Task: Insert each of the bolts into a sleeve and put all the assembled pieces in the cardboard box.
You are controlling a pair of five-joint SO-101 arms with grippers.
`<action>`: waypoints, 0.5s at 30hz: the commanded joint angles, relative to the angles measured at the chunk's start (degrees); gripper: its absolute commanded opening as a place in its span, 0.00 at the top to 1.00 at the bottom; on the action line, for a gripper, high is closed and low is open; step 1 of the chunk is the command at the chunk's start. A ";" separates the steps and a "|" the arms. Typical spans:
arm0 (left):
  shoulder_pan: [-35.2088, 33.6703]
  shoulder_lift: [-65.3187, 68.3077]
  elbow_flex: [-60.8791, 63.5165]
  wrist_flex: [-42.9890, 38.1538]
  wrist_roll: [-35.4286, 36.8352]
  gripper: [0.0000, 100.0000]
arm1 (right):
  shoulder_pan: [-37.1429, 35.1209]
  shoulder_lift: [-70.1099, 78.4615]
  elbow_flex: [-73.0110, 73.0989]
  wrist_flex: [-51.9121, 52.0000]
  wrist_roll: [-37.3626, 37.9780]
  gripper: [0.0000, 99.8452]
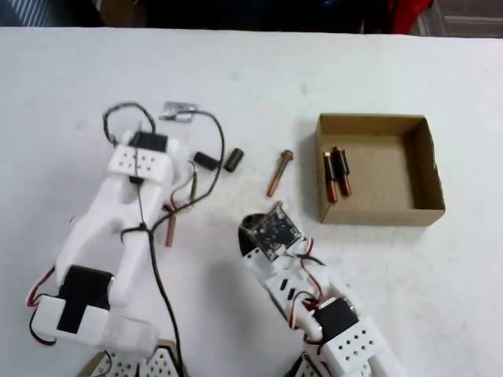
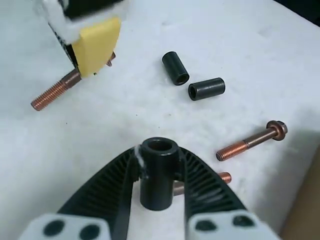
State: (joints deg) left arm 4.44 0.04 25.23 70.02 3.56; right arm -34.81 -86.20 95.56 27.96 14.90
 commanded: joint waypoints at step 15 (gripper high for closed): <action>-6.81 -1.10 5.19 -14.95 -14.77 0.92 | 3.56 -0.66 0.09 0.04 -0.35 0.98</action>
State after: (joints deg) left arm -2.07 0.04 30.86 56.22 -9.98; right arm -31.82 -86.20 95.56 27.96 14.90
